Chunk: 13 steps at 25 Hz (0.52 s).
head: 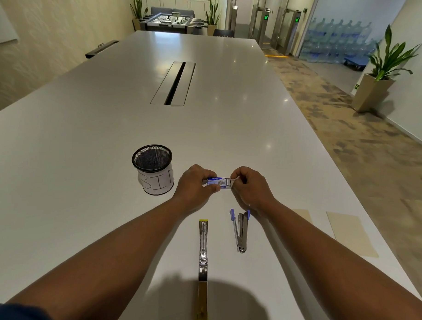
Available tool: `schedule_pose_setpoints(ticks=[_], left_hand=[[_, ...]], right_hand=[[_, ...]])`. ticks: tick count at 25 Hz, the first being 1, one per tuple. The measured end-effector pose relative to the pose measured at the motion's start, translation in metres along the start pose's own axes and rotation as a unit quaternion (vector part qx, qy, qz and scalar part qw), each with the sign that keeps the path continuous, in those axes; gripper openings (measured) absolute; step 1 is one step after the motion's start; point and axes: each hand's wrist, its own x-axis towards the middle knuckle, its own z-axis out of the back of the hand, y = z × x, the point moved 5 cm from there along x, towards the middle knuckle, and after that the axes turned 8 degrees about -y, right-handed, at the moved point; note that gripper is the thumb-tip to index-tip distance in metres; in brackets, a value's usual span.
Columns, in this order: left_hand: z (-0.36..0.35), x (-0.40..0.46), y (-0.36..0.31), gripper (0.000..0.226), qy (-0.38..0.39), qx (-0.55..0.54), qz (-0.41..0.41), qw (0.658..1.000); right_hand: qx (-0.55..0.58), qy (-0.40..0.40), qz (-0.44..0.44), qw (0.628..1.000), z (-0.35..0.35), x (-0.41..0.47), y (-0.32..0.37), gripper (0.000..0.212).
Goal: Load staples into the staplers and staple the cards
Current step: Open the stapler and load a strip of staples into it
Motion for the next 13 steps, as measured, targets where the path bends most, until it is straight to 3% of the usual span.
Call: schedule_pose_setpoints(ticks=[13], left_hand=[[-0.0012,-0.0008,0.0005,0.031,-0.001,-0.011,0.006,1.0]], right_hand=[[0.001,-0.003,0.037,0.999,-0.0006,-0.0024,-0.0006,0.015]])
